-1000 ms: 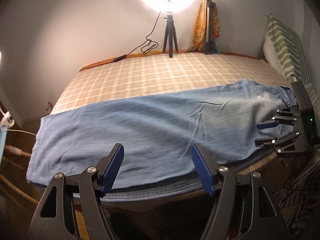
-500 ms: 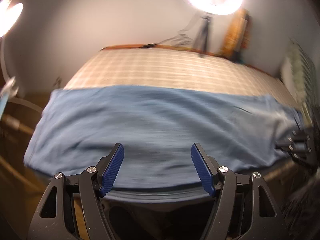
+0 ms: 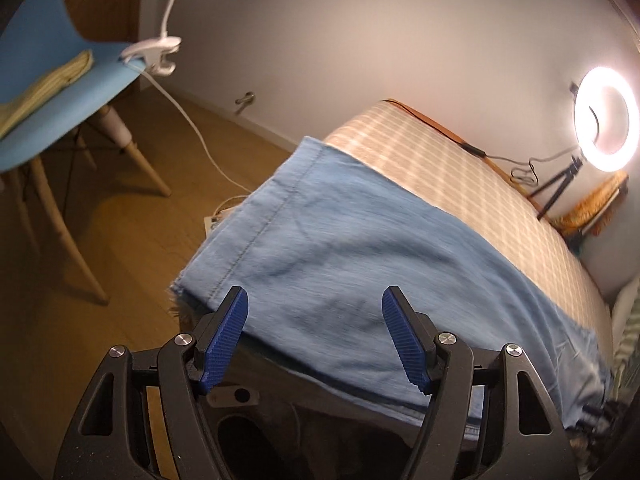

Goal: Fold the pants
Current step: 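Move the left tool to the jeans hem end and grasp the hem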

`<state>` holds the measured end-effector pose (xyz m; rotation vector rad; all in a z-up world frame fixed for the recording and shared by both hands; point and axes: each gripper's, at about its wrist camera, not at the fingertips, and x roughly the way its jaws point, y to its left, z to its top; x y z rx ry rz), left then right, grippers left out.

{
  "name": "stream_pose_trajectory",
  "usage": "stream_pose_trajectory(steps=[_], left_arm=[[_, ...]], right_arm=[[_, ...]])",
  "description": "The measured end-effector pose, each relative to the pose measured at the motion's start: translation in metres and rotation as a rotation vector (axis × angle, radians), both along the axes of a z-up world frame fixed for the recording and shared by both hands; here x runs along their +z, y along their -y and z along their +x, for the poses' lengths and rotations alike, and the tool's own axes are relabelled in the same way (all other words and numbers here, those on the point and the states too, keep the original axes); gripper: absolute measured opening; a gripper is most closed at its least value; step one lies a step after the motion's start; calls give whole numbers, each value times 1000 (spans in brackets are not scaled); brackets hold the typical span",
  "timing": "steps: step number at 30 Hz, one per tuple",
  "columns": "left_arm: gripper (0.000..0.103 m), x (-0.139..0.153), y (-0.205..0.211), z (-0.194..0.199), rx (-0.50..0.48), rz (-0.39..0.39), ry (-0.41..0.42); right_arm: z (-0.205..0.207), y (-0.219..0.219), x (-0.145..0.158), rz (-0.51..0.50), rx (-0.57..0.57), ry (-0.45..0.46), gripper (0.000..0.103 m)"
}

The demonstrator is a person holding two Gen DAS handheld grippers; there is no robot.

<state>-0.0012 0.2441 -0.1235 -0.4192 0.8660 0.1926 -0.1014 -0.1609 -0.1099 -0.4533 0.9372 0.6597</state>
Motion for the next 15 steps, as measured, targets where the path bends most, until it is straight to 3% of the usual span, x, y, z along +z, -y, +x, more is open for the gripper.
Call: stream_pose_trajectory(steps=[4, 8, 9, 10, 15], left_arm=[[69, -7, -8, 1, 18, -22, -2], [69, -15, -33, -4, 80, -136, 13], [69, -17, -42, -7, 108, -170, 19], [69, -19, -49, -8, 128, -192, 24], [69, -30, -81, -23, 231, -260, 26]], right_arm=[[-5, -5, -11, -39, 27, -15, 30], [-4, -7, -24, -94, 22, -19, 23], [-3, -6, -23, -80, 16, -24, 6], [-1, -5, -22, -74, 6, -32, 3], [-7, 10, 3, 36, 4, -43, 1]])
